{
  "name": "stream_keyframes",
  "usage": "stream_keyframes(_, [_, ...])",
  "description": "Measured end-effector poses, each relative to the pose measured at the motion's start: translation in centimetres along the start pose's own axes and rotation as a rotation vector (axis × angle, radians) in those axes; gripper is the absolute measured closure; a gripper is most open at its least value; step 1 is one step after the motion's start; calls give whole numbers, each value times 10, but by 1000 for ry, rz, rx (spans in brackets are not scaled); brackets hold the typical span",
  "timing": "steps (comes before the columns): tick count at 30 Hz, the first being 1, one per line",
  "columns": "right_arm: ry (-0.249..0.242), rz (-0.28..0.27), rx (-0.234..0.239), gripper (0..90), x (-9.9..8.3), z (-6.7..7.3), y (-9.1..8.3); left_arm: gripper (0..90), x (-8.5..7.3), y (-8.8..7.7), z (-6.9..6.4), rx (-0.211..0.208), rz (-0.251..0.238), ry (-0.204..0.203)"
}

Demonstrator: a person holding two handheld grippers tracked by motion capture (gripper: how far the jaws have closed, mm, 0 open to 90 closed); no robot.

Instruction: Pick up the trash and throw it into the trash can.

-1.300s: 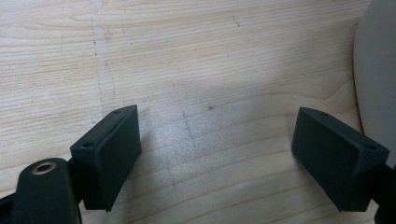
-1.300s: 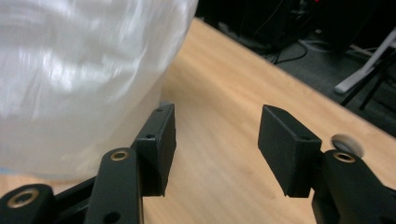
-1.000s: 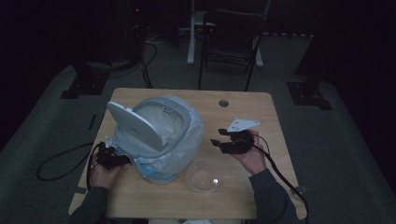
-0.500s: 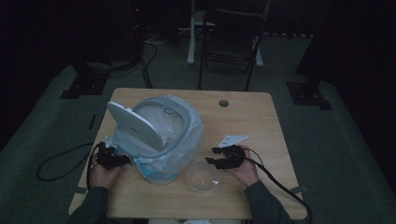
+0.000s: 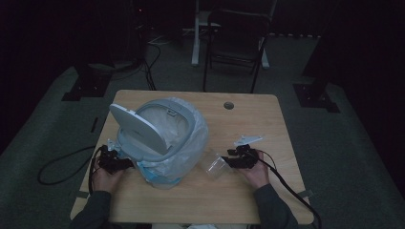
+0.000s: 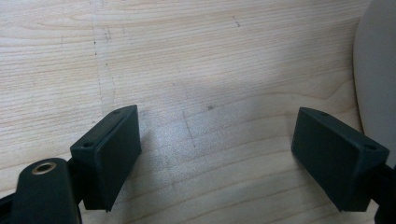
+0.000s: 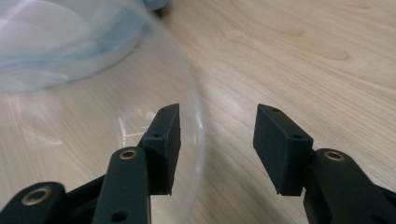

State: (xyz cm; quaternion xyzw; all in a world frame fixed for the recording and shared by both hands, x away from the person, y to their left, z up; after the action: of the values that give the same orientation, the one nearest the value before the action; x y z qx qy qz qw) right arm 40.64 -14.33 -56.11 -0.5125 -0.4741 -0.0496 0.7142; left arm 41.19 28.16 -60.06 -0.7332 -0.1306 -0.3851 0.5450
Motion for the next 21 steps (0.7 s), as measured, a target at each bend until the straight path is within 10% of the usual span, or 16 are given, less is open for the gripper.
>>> stream_keyframes(13, [46,-166,-15,483,37,0,-51,166,0,0,0,-1,0,0])
stream_keyframes(21, [-27,-144,48,486,42,25,-51,166,0,0,0,0,1,0])
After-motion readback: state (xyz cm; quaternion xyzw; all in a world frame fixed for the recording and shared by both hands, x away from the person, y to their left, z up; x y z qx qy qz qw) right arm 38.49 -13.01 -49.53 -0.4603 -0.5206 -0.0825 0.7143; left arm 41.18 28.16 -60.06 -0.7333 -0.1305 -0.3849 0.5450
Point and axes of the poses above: each handheld gripper's, and its own axes: y roughly forward along the jaws, x roughly out of its top, z roughly to its left, the point moved 8 cm from there along y, roughly forward along the jaws, and after that the axes turned 10 degrees about -x, right-handed, at the moved point
